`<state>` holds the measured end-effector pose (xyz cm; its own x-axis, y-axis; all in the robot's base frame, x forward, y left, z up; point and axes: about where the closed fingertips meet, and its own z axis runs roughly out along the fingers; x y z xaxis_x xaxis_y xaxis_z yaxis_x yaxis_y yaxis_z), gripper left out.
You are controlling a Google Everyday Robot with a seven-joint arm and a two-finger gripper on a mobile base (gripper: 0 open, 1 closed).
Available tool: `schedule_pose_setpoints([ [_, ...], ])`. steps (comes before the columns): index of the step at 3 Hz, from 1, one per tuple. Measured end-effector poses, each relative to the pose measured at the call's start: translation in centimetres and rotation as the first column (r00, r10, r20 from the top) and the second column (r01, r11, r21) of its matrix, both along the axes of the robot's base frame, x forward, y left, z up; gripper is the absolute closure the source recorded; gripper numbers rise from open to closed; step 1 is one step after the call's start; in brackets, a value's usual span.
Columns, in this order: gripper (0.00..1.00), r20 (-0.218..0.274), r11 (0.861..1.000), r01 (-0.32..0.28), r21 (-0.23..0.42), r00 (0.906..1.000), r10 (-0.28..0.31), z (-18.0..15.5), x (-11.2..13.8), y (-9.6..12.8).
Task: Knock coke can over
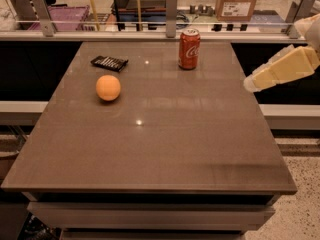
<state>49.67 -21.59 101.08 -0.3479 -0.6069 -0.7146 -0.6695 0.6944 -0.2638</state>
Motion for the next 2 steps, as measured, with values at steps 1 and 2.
schedule_pose_setpoints([
  [1,0.00,0.031,1.000,0.013,0.016,0.9994,-0.013,0.73,0.53,0.06],
  [2,0.00,0.037,1.000,0.019,0.024,0.9991,-0.020,0.75,0.66,0.25],
])
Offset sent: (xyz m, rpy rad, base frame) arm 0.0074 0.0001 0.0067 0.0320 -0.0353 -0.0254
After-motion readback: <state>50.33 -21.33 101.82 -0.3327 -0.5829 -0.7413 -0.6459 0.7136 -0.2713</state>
